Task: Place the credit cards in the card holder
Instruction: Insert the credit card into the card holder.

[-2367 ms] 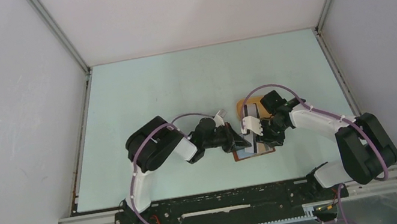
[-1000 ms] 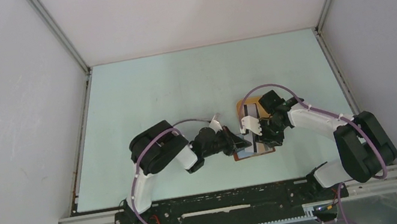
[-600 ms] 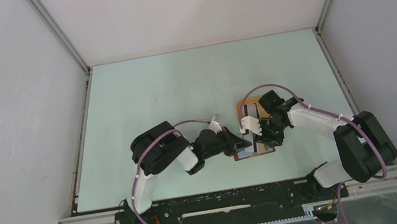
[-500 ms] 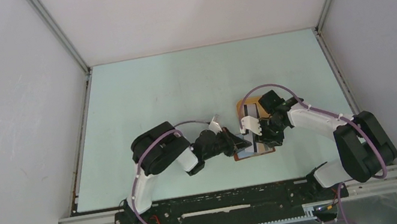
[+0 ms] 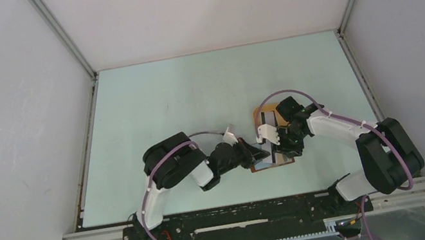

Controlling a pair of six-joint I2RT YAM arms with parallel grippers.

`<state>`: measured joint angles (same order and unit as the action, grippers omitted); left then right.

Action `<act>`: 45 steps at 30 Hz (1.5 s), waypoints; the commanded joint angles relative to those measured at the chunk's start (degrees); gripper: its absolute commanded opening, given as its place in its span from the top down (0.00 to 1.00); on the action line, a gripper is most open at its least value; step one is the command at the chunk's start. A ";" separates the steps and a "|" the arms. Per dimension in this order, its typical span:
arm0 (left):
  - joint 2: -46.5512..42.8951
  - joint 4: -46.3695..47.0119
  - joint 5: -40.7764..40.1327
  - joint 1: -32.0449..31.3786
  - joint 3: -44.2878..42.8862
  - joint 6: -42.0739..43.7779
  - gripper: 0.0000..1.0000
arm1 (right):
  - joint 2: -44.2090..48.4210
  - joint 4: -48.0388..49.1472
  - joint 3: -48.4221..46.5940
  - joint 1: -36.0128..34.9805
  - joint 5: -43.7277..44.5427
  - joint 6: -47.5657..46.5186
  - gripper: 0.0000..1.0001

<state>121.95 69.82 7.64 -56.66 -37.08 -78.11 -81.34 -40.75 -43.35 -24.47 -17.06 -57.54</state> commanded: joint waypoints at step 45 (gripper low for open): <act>0.96 0.44 -2.95 -2.78 -0.37 0.76 0.81 | 6.35 0.61 -0.06 -1.23 -7.65 0.84 0.52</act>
<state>123.44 72.71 3.51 -59.64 -36.64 -79.53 -78.22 -40.51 -43.24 -25.26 -21.61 -56.69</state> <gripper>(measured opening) 0.188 0.477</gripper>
